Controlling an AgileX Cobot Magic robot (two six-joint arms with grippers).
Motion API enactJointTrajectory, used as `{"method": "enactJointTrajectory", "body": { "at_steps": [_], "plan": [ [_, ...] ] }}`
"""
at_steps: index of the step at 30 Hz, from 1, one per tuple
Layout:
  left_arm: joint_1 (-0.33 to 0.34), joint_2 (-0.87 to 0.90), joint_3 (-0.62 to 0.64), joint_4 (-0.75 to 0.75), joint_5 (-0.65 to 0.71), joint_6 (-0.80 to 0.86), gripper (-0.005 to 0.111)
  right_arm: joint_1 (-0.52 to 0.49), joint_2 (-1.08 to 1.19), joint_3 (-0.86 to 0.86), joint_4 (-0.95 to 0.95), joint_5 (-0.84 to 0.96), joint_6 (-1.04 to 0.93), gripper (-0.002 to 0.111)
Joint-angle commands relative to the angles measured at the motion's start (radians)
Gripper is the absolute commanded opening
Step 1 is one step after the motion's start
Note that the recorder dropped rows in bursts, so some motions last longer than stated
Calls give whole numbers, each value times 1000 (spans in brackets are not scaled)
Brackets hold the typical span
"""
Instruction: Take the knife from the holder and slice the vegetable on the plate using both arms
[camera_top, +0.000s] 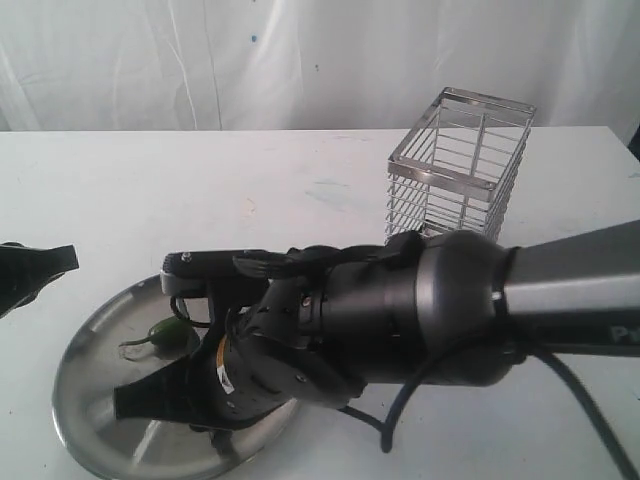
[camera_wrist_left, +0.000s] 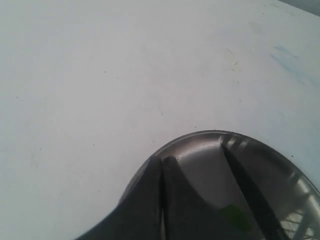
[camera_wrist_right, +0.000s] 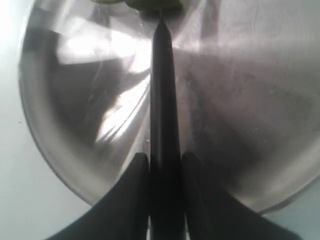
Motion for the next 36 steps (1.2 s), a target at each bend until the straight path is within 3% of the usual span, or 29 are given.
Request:
{"method": "enactJointTrajectory", "body": {
  "at_steps": [1, 11, 36],
  "plan": [
    [5, 16, 1, -60, -11, 3, 0, 36, 15, -3, -27, -20, 39, 0],
    [5, 64, 1, -56, -27, 54, 0, 47, 25, -3, -237, -3, 247, 0],
    [5, 72, 1, -53, -46, 81, 0, 47, 70, -3, -276, -32, 251, 0]
  ]
}}
